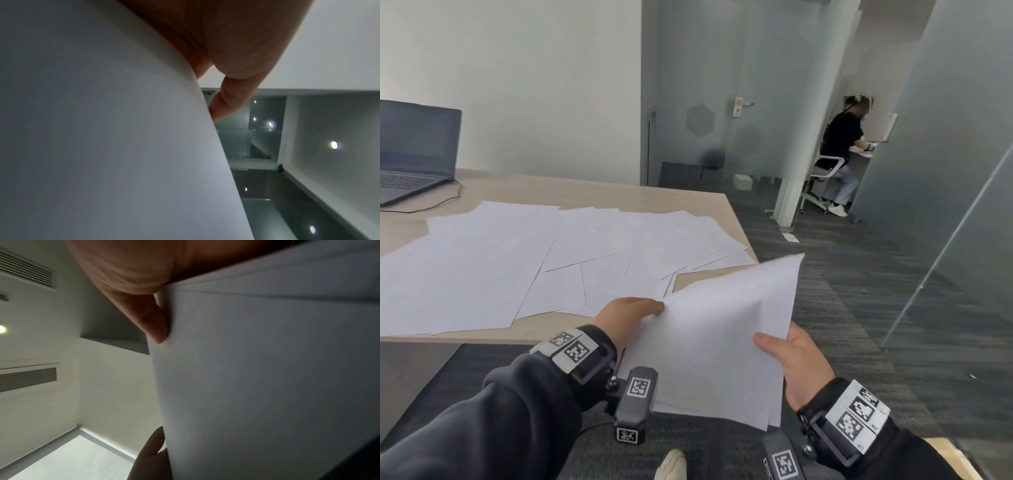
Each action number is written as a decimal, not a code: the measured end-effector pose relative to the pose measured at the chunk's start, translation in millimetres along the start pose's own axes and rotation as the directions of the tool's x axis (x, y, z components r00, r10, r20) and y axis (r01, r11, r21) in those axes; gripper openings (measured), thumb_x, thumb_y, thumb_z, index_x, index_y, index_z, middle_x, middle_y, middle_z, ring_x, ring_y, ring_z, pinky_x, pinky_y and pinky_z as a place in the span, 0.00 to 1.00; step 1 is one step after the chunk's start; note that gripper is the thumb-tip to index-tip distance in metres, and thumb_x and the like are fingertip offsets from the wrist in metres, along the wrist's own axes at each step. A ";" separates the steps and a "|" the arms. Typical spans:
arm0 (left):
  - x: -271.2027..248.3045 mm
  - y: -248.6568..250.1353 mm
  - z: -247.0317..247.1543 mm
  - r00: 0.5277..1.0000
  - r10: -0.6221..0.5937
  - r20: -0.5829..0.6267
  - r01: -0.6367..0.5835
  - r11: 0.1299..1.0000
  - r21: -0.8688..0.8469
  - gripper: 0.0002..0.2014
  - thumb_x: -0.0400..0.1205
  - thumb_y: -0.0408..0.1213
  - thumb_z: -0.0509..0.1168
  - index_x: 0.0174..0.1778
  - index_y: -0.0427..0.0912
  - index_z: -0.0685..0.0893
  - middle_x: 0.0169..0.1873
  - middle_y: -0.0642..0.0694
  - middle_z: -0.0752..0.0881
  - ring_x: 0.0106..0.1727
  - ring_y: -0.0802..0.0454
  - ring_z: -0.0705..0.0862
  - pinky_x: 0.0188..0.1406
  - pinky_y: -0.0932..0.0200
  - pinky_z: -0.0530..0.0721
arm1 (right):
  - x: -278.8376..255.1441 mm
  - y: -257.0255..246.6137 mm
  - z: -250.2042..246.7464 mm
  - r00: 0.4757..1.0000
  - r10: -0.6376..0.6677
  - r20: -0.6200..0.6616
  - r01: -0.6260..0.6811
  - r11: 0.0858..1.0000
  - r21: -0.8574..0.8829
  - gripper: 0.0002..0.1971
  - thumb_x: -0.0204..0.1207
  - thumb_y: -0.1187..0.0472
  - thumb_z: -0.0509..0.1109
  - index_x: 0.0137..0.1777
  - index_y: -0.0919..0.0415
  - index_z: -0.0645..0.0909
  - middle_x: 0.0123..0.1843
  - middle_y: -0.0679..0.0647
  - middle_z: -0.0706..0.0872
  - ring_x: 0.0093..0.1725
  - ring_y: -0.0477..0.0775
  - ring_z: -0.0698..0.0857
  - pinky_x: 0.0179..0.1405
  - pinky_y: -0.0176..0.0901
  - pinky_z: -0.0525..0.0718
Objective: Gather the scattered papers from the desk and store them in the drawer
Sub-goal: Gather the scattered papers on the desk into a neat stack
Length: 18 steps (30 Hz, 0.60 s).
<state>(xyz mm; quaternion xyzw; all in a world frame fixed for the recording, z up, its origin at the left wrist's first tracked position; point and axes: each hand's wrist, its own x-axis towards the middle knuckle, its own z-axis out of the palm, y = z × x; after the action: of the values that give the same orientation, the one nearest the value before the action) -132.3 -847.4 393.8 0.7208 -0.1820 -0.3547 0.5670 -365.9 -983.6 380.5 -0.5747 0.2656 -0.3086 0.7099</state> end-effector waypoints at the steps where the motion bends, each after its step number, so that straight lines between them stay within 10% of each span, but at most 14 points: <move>1: -1.3 0.7 -2.6 0.998 -0.036 0.049 0.041 0.994 -0.099 0.20 0.62 0.47 0.78 0.46 0.39 0.93 0.50 0.33 0.92 0.47 0.33 0.90 0.59 0.33 0.86 | 3.2 -1.9 1.7 1.000 -0.017 0.019 0.017 1.000 0.000 0.20 0.80 0.78 0.62 0.46 0.58 0.93 0.49 0.63 0.93 0.46 0.60 0.92 0.49 0.55 0.91; 8: -1.1 14.4 -18.6 0.951 0.290 0.111 -0.283 0.956 -0.070 0.16 0.73 0.39 0.73 0.57 0.50 0.87 0.49 0.43 0.94 0.48 0.40 0.93 0.51 0.40 0.89 | 46.4 -16.4 16.5 1.000 -0.020 -0.017 0.019 0.998 -0.065 0.14 0.80 0.77 0.64 0.58 0.64 0.86 0.51 0.63 0.93 0.49 0.66 0.91 0.52 0.59 0.88; 13: 24.2 5.2 -39.9 0.968 0.242 -0.059 -0.240 0.970 0.040 0.18 0.65 0.40 0.67 0.50 0.58 0.88 0.42 0.45 0.94 0.41 0.38 0.93 0.49 0.33 0.91 | 77.0 -19.1 30.9 0.979 0.198 -0.040 -0.202 0.950 -0.238 0.13 0.81 0.62 0.68 0.63 0.50 0.81 0.53 0.59 0.91 0.43 0.58 0.90 0.40 0.51 0.88; 18: 40.9 2.1 -64.3 0.967 0.202 -0.157 -0.211 0.976 -0.044 0.16 0.75 0.30 0.68 0.48 0.58 0.89 0.44 0.42 0.94 0.40 0.38 0.92 0.53 0.34 0.89 | 118.2 -23.3 34.7 0.973 0.120 -0.199 -0.187 0.911 -0.367 0.09 0.80 0.57 0.67 0.56 0.50 0.85 0.52 0.54 0.90 0.41 0.52 0.85 0.29 0.41 0.78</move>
<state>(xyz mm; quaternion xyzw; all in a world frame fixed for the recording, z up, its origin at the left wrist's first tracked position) -58.0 -830.9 390.1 0.7053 -0.2017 -0.2432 0.6346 -264.6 -1052.3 407.6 -0.6507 0.4257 -0.2423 0.5802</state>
